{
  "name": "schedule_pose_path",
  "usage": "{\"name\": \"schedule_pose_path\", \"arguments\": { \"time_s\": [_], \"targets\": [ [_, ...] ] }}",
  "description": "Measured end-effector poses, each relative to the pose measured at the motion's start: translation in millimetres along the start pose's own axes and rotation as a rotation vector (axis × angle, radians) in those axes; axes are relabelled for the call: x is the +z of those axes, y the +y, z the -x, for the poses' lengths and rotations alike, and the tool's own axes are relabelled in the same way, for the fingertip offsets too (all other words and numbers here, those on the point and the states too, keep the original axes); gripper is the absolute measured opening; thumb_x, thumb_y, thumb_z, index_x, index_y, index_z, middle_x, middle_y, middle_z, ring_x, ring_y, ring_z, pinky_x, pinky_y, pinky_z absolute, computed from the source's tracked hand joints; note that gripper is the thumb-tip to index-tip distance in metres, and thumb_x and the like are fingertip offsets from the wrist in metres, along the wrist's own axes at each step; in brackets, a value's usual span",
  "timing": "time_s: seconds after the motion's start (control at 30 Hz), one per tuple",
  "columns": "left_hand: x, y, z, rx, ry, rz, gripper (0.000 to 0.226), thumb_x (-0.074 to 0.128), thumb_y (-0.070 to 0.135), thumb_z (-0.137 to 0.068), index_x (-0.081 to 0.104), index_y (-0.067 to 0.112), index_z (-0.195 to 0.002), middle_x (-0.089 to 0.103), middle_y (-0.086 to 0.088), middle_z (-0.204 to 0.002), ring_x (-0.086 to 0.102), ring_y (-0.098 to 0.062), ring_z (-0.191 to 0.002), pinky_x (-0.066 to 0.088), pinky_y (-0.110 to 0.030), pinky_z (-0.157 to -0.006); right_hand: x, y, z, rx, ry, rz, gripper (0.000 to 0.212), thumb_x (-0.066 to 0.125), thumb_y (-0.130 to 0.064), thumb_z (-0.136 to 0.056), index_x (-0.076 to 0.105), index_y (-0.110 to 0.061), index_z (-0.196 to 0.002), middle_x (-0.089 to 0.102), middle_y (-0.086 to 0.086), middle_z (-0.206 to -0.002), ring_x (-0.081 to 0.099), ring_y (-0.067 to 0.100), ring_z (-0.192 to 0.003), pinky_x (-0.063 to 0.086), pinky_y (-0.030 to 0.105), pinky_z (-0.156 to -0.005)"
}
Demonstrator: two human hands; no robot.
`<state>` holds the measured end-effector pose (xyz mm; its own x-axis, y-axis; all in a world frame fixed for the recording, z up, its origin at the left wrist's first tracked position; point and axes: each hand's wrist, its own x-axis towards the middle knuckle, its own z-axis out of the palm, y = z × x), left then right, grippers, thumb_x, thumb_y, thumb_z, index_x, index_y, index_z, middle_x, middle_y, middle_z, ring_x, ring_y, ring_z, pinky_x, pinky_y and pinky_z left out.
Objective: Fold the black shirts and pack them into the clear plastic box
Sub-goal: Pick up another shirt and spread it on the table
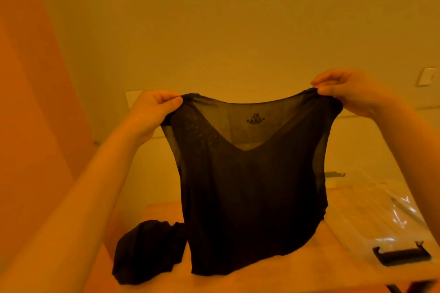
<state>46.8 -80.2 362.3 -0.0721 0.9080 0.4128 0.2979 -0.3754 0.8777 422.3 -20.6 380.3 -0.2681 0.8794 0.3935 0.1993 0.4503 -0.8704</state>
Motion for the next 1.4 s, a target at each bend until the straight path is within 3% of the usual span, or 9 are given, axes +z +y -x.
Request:
{"name": "schedule_pose_path", "arguments": {
  "time_s": [0.23,0.43,0.6,0.7,0.77,0.97,1.07,1.2,1.4],
  "targets": [
    [-14.2,15.3,28.8,-0.008,-0.031,0.171,0.020,0.049,0.008,-0.094,0.064,0.016,-0.083,0.069,0.009,-0.059,0.065,-0.001,-0.057,0.053,-0.014,-0.056,8.1,-26.8,36.2,0.010,0.069,-0.024,0.055,0.048,0.010,-0.087,0.073,-0.030,-0.058,0.064,-0.011,-0.053,0.059,-0.002,-0.051,0.046,0.008,-0.052],
    [-11.1,4.2,18.5,-0.048,-0.034,0.120,0.020,0.050,0.010,-0.094,0.064,0.017,-0.082,0.068,0.010,-0.058,0.064,0.000,-0.056,0.051,-0.013,-0.052,14.7,-23.2,33.3,0.116,0.095,0.005,0.025,0.050,0.008,-0.087,0.062,-0.014,-0.083,0.065,-0.011,-0.054,0.060,-0.002,-0.053,0.047,0.009,-0.052],
    [1.7,-37.3,-8.4,-0.175,-0.023,0.029,0.021,0.051,0.013,-0.094,0.064,0.021,-0.080,0.067,0.011,-0.059,0.063,0.001,-0.056,0.051,-0.012,-0.052,20.6,14.6,3.1,0.199,0.074,0.061,0.022,0.053,0.006,-0.086,0.062,-0.014,-0.085,0.065,-0.011,-0.055,0.061,-0.002,-0.054,0.049,0.009,-0.054],
    [13.7,-78.8,-33.1,-0.285,-0.021,-0.020,0.018,0.052,0.014,-0.094,0.064,0.020,-0.082,0.067,0.004,-0.072,0.063,-0.005,-0.066,0.051,-0.018,-0.060,24.7,58.4,-29.9,0.264,0.027,0.090,0.022,0.055,0.007,-0.084,0.063,-0.013,-0.085,0.066,-0.010,-0.057,0.062,-0.001,-0.057,0.049,0.009,-0.054],
    [24.0,-115.3,-52.4,-0.351,-0.021,-0.035,0.019,0.053,0.014,-0.094,0.065,0.020,-0.081,0.067,0.005,-0.069,0.063,-0.005,-0.063,0.051,-0.019,-0.059,28.7,97.9,-58.8,0.313,-0.011,0.107,0.022,0.057,0.008,-0.084,0.064,-0.013,-0.085,0.067,-0.009,-0.059,0.063,-0.001,-0.058,0.048,0.009,-0.055],
    [64.4,-250.5,-114.4,-0.585,-0.019,-0.101,0.013,0.054,0.015,-0.094,0.065,0.017,-0.088,0.063,0.000,-0.081,0.058,-0.013,-0.076,0.045,-0.030,-0.072,57.6,248.4,-144.4,0.483,-0.132,0.181,0.023,0.062,0.004,-0.083,0.066,-0.019,-0.083,0.068,-0.005,-0.067,0.062,0.002,-0.064,0.045,0.011,-0.057],
    [87.9,-319.1,-139.3,-0.675,-0.014,-0.147,0.011,0.053,0.014,-0.094,0.063,0.016,-0.098,0.060,0.003,-0.078,0.054,-0.009,-0.072,0.042,-0.024,-0.065,78.4,321.6,-176.9,0.546,-0.193,0.229,0.023,0.063,0.004,-0.082,0.065,-0.019,-0.082,0.064,0.001,-0.078,0.059,0.008,-0.074,0.046,0.007,-0.057],
    [115.9,-405.6,-162.1,-0.756,-0.014,-0.236,0.016,0.053,0.011,-0.093,0.065,0.009,-0.104,0.059,-0.003,-0.079,0.052,-0.011,-0.070,0.039,-0.022,-0.061,106.5,415.5,-206.7,0.589,-0.299,0.346,0.021,0.065,0.003,-0.081,0.065,-0.017,-0.078,0.062,0.000,-0.076,0.057,0.010,-0.074,0.045,0.026,-0.072],
    [146.1,-510.4,-175.0,-0.823,-0.048,-0.334,0.022,0.053,0.011,-0.093,0.065,-0.002,-0.107,0.056,-0.009,-0.088,0.050,-0.018,-0.084,0.036,-0.020,-0.059,144.4,522.3,-215.3,0.622,-0.361,0.430,0.014,0.063,0.002,-0.084,0.065,-0.005,-0.097,0.059,0.007,-0.083,0.055,0.020,-0.083,0.044,0.029,-0.064]
  ]
}}
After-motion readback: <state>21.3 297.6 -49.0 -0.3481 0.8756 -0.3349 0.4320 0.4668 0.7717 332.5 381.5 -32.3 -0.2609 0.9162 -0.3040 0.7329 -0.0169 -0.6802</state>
